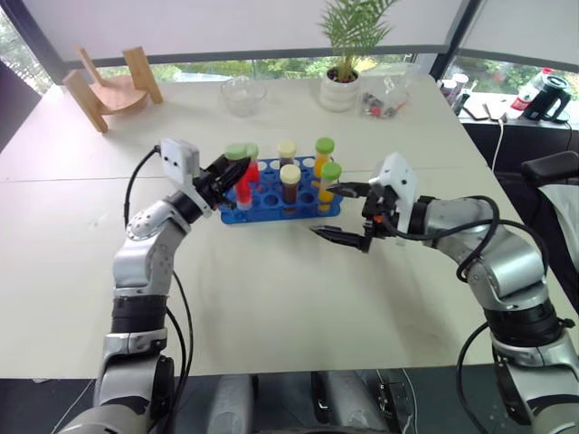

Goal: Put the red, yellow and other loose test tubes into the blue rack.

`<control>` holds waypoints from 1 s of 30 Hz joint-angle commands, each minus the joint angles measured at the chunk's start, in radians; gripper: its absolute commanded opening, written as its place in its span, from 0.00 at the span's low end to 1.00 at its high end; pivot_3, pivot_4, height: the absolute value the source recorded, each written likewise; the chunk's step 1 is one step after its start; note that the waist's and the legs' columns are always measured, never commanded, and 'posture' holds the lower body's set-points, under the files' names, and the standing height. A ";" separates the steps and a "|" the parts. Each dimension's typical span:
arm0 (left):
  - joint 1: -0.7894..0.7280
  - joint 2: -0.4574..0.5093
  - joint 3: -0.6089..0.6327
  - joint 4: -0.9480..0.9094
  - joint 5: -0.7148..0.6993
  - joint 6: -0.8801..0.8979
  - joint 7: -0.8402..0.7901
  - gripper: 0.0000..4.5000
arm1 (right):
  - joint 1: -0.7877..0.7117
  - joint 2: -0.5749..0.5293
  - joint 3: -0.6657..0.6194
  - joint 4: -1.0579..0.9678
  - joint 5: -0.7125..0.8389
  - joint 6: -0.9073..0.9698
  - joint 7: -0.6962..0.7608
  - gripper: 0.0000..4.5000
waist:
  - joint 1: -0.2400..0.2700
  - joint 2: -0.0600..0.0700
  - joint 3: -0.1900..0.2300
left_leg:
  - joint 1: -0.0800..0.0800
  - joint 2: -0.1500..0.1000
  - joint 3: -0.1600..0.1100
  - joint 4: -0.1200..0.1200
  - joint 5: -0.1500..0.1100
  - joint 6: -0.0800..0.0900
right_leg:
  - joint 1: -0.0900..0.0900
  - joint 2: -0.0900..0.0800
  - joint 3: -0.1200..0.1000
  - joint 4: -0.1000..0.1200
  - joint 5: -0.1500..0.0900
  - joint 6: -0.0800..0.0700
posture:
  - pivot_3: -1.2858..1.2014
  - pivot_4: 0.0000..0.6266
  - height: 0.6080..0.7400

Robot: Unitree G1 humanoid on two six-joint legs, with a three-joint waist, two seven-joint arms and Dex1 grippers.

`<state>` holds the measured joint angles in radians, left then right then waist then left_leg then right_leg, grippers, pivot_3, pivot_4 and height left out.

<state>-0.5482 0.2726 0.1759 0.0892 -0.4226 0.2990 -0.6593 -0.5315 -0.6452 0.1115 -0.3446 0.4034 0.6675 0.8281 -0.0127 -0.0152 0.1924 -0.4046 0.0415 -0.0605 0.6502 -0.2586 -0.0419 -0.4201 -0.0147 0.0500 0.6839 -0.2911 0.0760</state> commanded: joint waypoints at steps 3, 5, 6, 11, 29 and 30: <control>-0.043 -0.004 -0.035 0.031 0.021 -0.060 -0.007 0.18 | 0.008 0.010 -0.024 -0.042 0.003 -0.014 -0.026 0.96 | 0.000 0.000 0.000 | 0.000 0.000 0.000 0.000 0.000 0.000 | 0.000 0.000 0.000 0.000 0.000 0.000 | 0.52 0.24 1.00; -0.044 -0.005 -0.037 0.047 0.021 -0.071 -0.008 0.18 | 0.010 0.012 -0.027 -0.046 0.004 -0.012 -0.032 0.96 | 0.000 0.000 0.000 | 0.000 0.000 0.000 0.000 0.000 0.000 | 0.000 0.000 0.000 0.000 0.000 0.000 | 0.52 0.24 1.00; -0.041 -0.004 -0.042 0.053 0.026 -0.080 -0.008 0.18 | 0.012 0.012 -0.030 -0.047 0.005 -0.012 -0.035 0.96 | 0.000 0.000 0.000 | 0.000 0.000 0.000 0.000 0.000 0.000 | 0.000 0.000 0.000 0.000 0.000 0.000 | 0.52 0.24 1.00; -0.028 -0.008 -0.062 0.062 0.042 -0.102 -0.009 0.18 | 0.014 0.015 -0.035 -0.046 0.005 -0.016 -0.049 0.96 | -0.001 0.000 0.000 | 0.000 0.000 0.000 0.000 0.000 0.000 | 0.000 0.000 0.000 0.000 0.000 0.000 | 0.52 0.24 1.00; 0.084 0.171 -0.040 -0.190 -0.022 0.091 -0.056 0.84 | 0.050 -0.003 -0.046 -0.040 0.013 -0.014 -0.024 0.96 | -0.005 0.000 0.000 | 0.000 0.000 0.000 -0.002 0.000 0.000 | 0.000 0.001 0.000 -0.001 0.000 0.000 | 0.52 0.24 1.00; 0.107 0.201 -0.031 -0.211 -0.030 0.105 -0.068 0.84 | 0.058 -0.009 -0.053 -0.041 0.018 -0.012 -0.020 0.96 | -0.006 0.000 0.000 | 0.000 0.001 0.000 -0.002 0.000 0.000 | 0.000 0.001 0.000 -0.001 0.000 0.000 | 0.52 0.24 1.00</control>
<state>-0.4632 0.4443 0.1138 -0.0623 -0.4282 0.3805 -0.7039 -0.4729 -0.6425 0.0981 -0.3518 0.4004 0.6636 0.7986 -0.0185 -0.0150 0.1924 -0.4043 0.0421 -0.0606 0.6480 -0.2587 -0.0418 -0.4205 -0.0142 0.0502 0.6829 -0.2912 0.0758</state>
